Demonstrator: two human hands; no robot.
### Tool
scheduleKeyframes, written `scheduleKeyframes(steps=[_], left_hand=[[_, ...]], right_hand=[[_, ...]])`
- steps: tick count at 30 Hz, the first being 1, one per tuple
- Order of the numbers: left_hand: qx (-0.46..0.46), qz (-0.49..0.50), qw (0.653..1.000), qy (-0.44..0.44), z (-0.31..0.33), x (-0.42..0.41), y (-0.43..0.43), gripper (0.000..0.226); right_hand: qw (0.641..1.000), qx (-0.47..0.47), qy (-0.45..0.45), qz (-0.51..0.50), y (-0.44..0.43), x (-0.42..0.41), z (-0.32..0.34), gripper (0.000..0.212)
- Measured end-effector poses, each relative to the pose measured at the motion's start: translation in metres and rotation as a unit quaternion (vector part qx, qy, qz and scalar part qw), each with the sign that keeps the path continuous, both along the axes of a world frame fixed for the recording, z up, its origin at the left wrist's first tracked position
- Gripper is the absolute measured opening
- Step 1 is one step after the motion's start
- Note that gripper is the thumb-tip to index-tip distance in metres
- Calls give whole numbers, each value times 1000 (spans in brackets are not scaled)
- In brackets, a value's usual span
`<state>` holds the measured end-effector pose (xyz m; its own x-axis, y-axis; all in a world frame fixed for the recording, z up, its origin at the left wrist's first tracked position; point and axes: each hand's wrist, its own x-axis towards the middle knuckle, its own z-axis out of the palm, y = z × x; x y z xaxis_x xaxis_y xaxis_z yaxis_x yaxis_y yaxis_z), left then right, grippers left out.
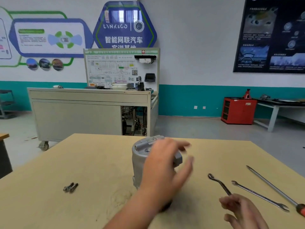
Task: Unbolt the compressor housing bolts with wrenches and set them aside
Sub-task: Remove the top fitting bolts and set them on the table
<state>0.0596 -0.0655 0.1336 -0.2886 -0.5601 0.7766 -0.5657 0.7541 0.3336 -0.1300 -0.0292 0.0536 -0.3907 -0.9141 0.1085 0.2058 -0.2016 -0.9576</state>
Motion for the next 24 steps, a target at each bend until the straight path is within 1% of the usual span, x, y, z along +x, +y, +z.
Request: scheduleKeyframes(steps=[1,2,3,4,5,6,7,9,10,12,13,15,16,18,20,21,22,24], left_hand=[[-9,113,993,-19,8,-3,-9,47],[7,248,966,-72,15,2,-25,59],[56,312,940,-124,15,0,-36,69],[92,352,917,-163,8,-6,-43,74],[122,352,908,-189,5,-11,-45,74],[132,346,910,-186,6,-10,-50,70],[115,344,914,-182,6,-3,-55,64],[80,308,937,-147,5,10,-58,59],[71,267,952,-131,5,16,-56,61],[73,136,982,-110,7,34,-58,63],[90,69,988,-101,11,45,-60,60],[160,-38,983,-79,23,64,-59,41],[193,-67,976,-69,28,71,-58,30],[214,-70,973,-54,33,79,-57,15],[203,-33,978,-45,29,77,-52,10],[192,0,980,-44,23,73,-49,12],[186,39,981,-39,16,69,-46,19],[214,99,972,-1,6,62,-41,30]], right_hand=[[1000,-28,11,-7,-3,7,1,33],[998,-57,33,-12,-9,15,1,27],[995,-82,49,-9,-14,25,3,23],[993,-105,59,5,-21,34,4,22],[989,-124,74,26,-26,45,9,20],[985,-140,89,49,-34,52,13,19],[980,-155,105,69,-41,58,18,19],[971,-187,117,91,-54,67,31,19],[967,-203,125,88,-58,69,35,19],[957,-234,154,71,-64,74,43,17],[952,-246,173,61,-66,74,47,15],[941,-257,215,41,-72,70,50,17],[938,-256,232,33,-74,67,51,21],[933,-246,262,37,-78,59,52,26],[933,-227,271,69,-80,54,49,27],[934,-221,266,91,-79,55,48,25],[933,-222,262,110,-77,57,46,22],[927,-233,260,134,-74,64,44,22]])
